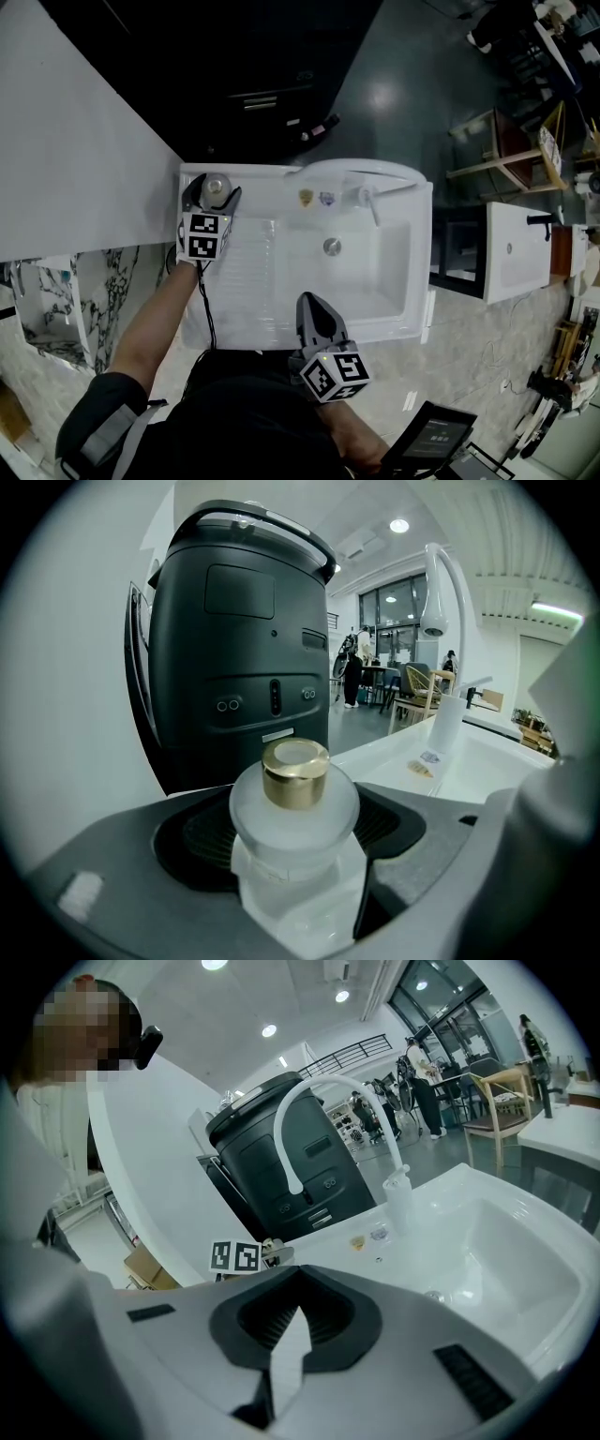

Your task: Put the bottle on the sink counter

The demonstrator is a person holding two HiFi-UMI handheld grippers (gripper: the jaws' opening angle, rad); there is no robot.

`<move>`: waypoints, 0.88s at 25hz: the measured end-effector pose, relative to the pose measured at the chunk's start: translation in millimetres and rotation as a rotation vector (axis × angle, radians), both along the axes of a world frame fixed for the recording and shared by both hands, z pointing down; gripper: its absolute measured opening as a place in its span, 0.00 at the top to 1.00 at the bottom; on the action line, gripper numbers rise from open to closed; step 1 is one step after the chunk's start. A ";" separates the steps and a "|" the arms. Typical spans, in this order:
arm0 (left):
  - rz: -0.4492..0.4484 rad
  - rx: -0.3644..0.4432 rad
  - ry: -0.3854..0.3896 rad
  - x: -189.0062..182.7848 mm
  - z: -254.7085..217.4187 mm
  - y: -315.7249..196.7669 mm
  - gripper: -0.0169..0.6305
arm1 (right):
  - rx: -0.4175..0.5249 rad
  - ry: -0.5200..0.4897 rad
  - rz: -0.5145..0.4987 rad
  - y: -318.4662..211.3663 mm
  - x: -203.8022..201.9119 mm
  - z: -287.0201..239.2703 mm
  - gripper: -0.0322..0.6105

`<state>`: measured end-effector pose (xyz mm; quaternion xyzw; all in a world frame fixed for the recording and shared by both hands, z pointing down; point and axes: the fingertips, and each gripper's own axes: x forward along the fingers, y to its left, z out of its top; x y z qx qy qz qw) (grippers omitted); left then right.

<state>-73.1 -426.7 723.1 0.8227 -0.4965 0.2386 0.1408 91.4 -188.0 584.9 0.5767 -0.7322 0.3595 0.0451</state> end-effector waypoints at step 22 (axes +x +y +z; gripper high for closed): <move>-0.005 0.004 0.161 -9.5 -75.5 97.3 0.42 | 0.060 -0.048 -0.080 7.9 -17.6 -15.4 0.96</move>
